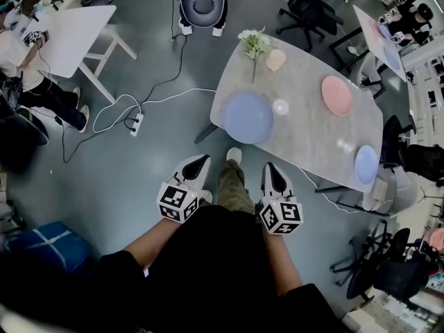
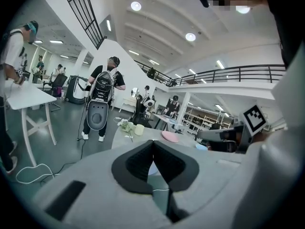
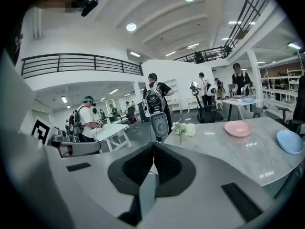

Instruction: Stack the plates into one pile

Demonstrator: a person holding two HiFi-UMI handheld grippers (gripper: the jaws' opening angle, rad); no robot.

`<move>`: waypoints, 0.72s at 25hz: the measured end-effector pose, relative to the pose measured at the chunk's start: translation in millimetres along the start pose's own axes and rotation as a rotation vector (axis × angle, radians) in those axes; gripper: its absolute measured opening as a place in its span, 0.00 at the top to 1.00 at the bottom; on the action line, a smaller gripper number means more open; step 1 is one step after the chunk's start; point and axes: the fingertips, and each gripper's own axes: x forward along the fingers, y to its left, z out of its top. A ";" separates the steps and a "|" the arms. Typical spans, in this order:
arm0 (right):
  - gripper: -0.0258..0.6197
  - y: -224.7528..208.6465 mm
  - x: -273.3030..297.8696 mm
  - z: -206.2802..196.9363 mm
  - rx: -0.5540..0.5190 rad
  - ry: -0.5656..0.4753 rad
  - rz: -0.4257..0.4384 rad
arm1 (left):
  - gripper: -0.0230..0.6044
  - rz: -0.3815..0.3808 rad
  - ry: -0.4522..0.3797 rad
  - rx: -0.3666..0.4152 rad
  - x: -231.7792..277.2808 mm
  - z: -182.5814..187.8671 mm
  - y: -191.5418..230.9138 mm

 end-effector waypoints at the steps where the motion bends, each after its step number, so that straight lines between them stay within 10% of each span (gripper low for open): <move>1: 0.94 -2.3 8.9 1.6 -0.001 -0.001 0.005 | 0.94 0.007 0.001 -0.002 5.1 1.7 5.9; 12: 0.94 -78.0 123.5 -1.7 0.055 0.142 0.022 | 0.94 0.082 0.132 -0.021 119.4 4.0 74.8; 18: 0.94 -141.6 165.4 -56.0 0.130 0.306 -0.010 | 0.93 0.210 0.307 -0.158 175.2 -40.5 119.7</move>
